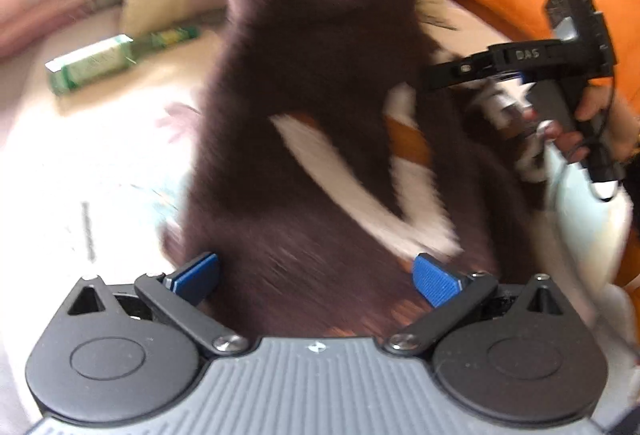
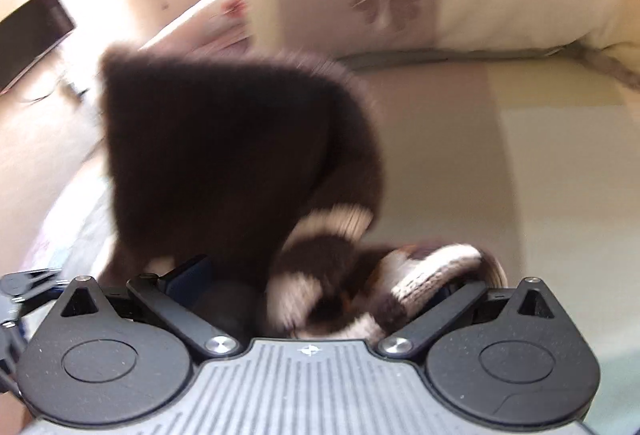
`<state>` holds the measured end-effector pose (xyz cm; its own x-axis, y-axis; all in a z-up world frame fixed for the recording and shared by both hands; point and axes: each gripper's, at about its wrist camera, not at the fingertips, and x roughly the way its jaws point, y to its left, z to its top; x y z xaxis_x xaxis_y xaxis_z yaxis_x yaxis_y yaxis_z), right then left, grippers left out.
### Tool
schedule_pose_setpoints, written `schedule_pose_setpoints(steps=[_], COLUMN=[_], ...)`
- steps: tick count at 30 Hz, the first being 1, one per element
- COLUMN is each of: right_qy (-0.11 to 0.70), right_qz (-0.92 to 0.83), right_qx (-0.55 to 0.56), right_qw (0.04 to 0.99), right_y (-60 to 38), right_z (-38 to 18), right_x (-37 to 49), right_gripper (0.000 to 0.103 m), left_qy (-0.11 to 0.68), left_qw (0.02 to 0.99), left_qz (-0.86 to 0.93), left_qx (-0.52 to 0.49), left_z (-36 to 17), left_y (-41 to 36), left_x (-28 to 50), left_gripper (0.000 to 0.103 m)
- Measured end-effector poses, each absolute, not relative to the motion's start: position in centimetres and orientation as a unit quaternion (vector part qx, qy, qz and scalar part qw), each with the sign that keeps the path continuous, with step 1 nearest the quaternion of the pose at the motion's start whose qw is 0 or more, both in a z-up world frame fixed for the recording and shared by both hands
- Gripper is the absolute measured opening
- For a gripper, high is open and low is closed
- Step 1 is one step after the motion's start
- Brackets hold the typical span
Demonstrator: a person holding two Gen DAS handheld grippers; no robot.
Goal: Fold clothes
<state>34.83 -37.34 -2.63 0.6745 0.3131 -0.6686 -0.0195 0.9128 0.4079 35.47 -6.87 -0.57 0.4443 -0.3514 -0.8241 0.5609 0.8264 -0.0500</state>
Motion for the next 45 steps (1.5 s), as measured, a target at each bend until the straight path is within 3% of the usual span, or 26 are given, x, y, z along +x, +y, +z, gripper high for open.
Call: schedule_pose_setpoints(steps=[7,17,21,31,37,42,45], right_qy=[0.366,0.408,0.413,0.441,0.417,0.407,0.401], right_qz=[0.025,-0.006,-0.003,0.020,0.004,-0.028,-0.001], right_qx=[0.204,0.029,0.009,0.084,0.148,0.174,0.134], right_qw=[0.908,0.912,0.911,0.893,0.897,0.896,0.906], right_y=[-38.5,-37.8,-36.9,-35.6,-38.5,-40.6,-39.5], right_z=[-2.0,-3.2,-4.3,-5.1,-5.0,-4.6,-3.8], right_x=[34.4,24.7,24.0,33.4,38.6,39.8,36.8], right_gripper=[0.103,0.103,0.103,0.103,0.103,0.103,0.103], left_qy=[0.422,0.401,0.397,0.404,0.404,0.414,0.407], left_qw=[0.863,0.867,0.869,0.858,0.847,0.851,0.854], left_qz=[-0.259,-0.266,-0.266,-0.302,-0.340,-0.316,-0.318], left_qx=[0.104,0.131,0.128,0.100,0.062,0.065,0.064], left_z=[2.4,2.9,2.4,2.9,2.4,1.3,1.8], left_y=[-6.2,-7.5,-8.2,-9.8,-11.7,-11.7,-11.1], left_x=[34.4,27.0,25.7,27.7,30.2,29.9,28.9], left_gripper=[0.102,0.102,0.102,0.102,0.102,0.102,0.102])
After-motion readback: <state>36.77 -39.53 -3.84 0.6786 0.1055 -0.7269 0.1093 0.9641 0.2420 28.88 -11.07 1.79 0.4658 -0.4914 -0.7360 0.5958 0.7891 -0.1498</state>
